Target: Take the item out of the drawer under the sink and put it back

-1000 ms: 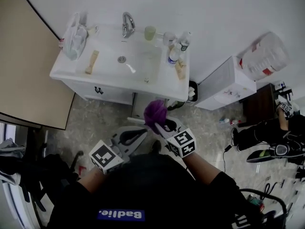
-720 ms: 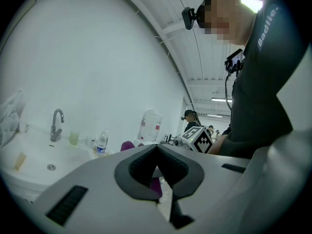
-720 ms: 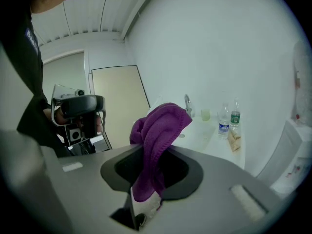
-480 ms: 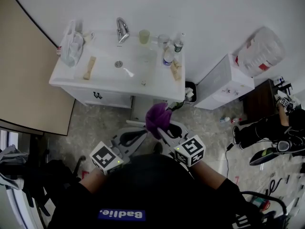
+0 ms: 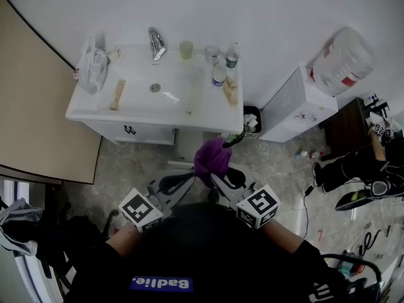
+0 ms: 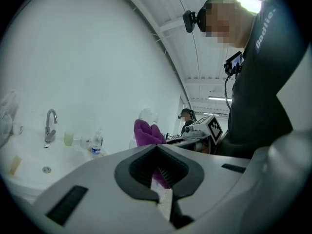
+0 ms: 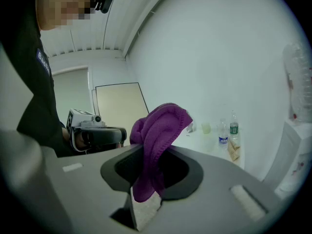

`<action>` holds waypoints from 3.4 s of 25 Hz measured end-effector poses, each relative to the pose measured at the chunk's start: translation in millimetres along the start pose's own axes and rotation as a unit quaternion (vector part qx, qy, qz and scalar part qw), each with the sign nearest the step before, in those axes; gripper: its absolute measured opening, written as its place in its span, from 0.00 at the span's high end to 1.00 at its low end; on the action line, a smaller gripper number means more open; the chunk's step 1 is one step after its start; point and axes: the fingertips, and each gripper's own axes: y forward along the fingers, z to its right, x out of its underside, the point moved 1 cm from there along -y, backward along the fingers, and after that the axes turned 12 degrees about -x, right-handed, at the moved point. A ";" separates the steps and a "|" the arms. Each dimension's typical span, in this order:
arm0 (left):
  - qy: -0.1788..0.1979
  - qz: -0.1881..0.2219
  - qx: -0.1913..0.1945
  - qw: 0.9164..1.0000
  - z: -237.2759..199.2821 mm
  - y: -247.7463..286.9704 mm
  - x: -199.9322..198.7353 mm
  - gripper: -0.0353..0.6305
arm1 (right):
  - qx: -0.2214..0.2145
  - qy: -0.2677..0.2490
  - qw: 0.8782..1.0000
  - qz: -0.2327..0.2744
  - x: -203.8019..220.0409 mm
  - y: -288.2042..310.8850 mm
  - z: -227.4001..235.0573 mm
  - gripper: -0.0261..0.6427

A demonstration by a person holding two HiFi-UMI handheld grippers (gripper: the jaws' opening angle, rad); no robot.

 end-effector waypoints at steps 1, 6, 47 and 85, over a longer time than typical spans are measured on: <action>-0.003 -0.004 0.003 1.000 2.4 0.6 1.2 0.95 | 0.000 -0.003 1.000 0.001 -0.5 -1.4 -1.4 0.83; 0.006 -0.011 0.010 1.000 5.3 1.9 5.3 0.95 | -0.002 0.000 1.000 -0.001 3.3 -1.1 -0.5 0.83; -0.011 -0.010 -0.025 1.000 -10.0 -6.1 9.8 0.95 | -0.017 0.010 0.999 -0.047 41.3 33.6 29.6 0.83; -0.035 -0.013 -0.104 0.994 -52.4 12.6 2.2 0.95 | -0.059 0.000 0.953 -0.296 239.0 126.0 170.1 0.83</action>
